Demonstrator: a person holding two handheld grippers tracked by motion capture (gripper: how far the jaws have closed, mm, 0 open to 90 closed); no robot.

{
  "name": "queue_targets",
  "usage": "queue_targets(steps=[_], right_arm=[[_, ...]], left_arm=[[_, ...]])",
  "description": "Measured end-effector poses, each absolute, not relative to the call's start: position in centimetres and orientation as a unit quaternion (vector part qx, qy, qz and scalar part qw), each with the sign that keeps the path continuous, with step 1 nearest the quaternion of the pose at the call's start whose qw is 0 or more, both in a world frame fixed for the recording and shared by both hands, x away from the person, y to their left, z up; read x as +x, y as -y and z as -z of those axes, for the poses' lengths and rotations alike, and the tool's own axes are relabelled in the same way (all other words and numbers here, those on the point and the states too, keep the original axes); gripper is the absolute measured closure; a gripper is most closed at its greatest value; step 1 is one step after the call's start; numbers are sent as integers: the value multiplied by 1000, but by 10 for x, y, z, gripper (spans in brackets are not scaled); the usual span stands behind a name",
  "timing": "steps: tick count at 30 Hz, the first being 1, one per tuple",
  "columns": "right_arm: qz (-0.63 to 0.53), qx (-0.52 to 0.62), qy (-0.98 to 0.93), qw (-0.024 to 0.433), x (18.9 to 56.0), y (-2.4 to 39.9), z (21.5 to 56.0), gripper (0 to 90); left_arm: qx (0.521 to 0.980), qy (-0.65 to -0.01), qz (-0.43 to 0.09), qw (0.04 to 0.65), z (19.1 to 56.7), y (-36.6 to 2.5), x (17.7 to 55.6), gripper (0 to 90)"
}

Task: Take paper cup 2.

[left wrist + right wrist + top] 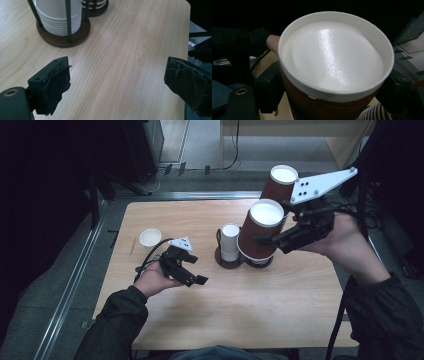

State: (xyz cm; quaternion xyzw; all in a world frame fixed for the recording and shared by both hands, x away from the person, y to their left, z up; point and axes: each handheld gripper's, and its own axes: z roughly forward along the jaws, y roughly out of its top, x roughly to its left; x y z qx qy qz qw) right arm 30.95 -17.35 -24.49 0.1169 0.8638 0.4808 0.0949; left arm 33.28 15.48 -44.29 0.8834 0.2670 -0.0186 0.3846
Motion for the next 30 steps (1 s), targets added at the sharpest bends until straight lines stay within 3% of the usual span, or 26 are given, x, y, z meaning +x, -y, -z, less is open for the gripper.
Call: queue_targets(steps=[30], right_arm=[[-443,146,-882,62,317,150,394,195]], left_arm=[[884,-253,23,392,447,-149,332,0]])
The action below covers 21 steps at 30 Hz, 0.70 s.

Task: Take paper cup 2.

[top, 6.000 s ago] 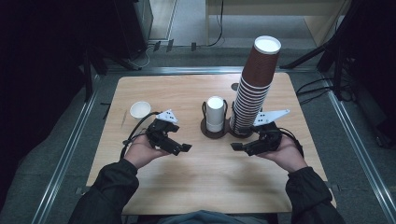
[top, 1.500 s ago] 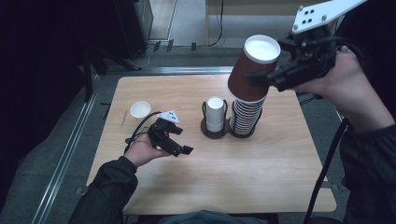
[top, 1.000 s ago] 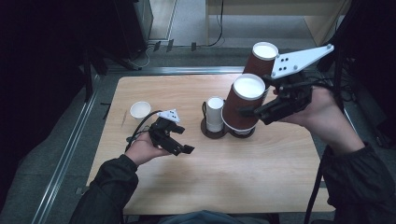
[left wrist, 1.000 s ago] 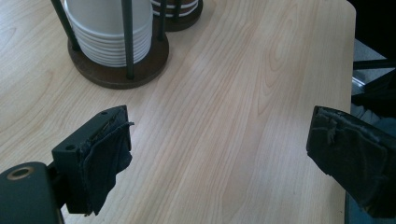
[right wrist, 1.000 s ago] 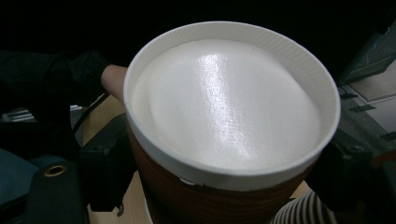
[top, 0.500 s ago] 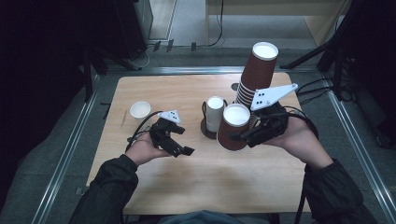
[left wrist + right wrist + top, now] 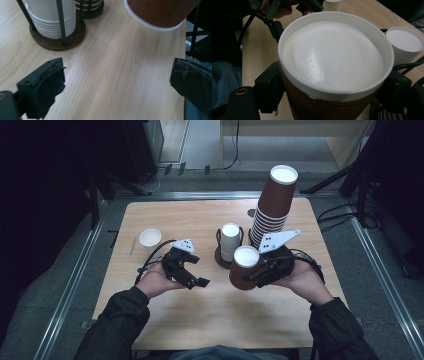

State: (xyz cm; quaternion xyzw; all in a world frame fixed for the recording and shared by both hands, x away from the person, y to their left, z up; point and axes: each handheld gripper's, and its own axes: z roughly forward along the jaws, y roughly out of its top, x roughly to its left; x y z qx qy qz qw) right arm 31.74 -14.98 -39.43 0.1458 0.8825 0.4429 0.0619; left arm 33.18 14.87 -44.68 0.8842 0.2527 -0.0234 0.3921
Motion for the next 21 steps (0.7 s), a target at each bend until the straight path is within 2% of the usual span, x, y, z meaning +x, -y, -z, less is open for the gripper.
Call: queue_targets(steps=[12,21], right_arm=[[-458,149,-876,31,324,129,438,195],[-479,146,-865,10,327,123,452,196]], left_arm=[[889,-248,23,384,452,-147,330,0],[887,-248,29,387,458,-146,327,0]])
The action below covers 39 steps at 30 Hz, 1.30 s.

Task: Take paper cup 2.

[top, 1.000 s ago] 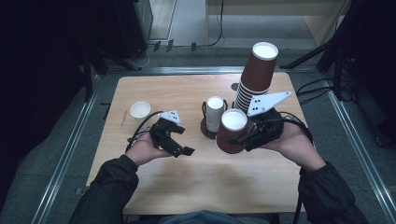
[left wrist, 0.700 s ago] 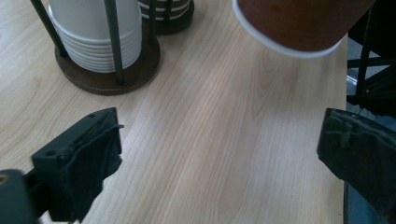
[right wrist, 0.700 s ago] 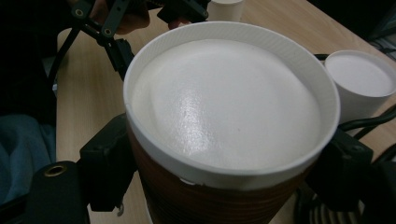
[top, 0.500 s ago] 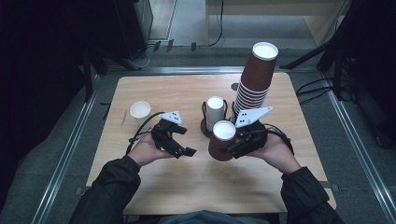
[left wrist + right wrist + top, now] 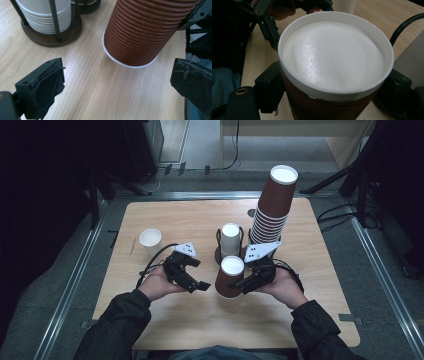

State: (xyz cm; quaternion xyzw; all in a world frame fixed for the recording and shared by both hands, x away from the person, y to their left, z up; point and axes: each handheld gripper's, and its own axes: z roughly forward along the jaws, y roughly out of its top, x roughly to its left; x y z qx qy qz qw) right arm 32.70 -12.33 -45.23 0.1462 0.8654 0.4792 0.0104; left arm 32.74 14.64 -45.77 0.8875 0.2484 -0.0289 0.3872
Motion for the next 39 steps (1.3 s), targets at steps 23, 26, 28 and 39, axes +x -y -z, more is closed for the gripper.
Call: queue_targets(steps=[23,26,28,39], right_arm=[[-568,141,-810,-27,332,112,462,197],[-575,137,-806,-29,330,110,461,198],[-577,136,-805,-29,330,109,461,198],[-603,130,-785,-46,326,106,455,199]], left_arm=[[890,-231,50,390,465,-136,323,0],[892,-221,53,391,466,-131,322,0],[893,-219,52,389,466,-130,322,0],[895,-202,58,393,467,-123,320,0]])
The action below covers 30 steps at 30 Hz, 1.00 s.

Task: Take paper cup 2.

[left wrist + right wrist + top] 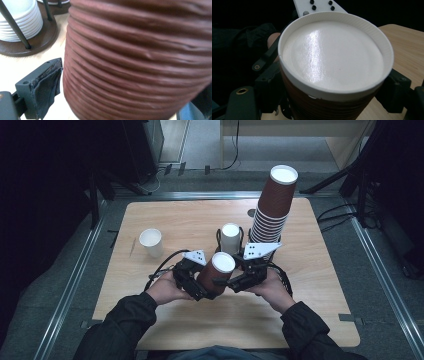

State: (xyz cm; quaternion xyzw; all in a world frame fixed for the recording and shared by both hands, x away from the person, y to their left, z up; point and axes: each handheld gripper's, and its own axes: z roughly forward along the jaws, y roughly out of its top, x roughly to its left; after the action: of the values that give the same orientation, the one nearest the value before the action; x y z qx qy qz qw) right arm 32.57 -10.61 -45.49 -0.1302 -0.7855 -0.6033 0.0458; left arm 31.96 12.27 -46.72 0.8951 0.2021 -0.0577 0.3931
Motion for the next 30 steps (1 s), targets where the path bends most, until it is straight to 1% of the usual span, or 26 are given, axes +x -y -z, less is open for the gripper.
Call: queue_targets(steps=[3,5,10,17,24,26,28,30], right_arm=[[610,-133,780,52,327,107,455,199],[609,-136,779,54,327,107,455,199],[612,-140,776,58,329,109,456,203],[606,-140,781,59,329,108,457,203],[605,-138,783,50,326,108,453,200],[605,-141,782,52,327,109,453,193],[597,-148,787,51,327,109,453,146],[588,-154,792,55,327,110,453,141]], left_arm=[[895,-196,53,398,466,-124,319,1],[894,-193,45,401,464,-125,318,44],[893,-193,47,403,464,-126,319,69],[898,-190,48,394,465,-125,319,86],[895,-190,45,402,463,-126,318,93],[894,-191,46,402,463,-126,319,93],[895,-191,47,400,463,-127,319,93],[894,-193,45,401,463,-129,320,93]])
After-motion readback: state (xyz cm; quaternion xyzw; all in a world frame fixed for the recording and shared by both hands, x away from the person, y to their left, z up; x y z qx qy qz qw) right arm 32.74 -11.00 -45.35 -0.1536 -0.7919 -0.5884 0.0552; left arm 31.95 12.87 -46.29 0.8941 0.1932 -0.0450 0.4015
